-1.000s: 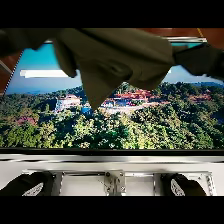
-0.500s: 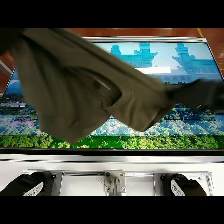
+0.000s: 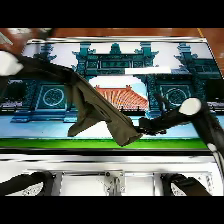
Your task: Fold the shirts.
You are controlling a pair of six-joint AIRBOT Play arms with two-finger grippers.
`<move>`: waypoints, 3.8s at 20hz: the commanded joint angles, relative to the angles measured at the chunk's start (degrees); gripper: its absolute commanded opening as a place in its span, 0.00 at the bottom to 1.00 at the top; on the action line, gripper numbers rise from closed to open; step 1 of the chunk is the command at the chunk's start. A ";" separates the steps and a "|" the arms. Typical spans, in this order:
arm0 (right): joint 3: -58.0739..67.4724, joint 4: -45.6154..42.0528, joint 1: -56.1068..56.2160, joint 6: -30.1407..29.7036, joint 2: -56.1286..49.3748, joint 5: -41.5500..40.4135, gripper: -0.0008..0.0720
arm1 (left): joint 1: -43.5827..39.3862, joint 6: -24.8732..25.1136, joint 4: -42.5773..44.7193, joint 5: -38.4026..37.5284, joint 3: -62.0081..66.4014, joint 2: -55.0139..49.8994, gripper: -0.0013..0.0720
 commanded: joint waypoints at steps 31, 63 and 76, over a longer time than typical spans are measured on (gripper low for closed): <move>-4.85 1.86 -27.43 -14.91 -8.28 -4.81 0.95 | 26.77 6.54 -22.23 1.38 -49.33 -1.70 0.99; -16.26 22.80 2.51 -11.80 -18.38 -27.82 0.76 | 23.17 8.61 -24.13 5.33 -45.38 -2.89 0.07; 14.08 26.86 -11.13 -23.98 8.74 -20.76 0.10 | 30.62 11.80 -23.43 14.58 -13.97 31.21 0.07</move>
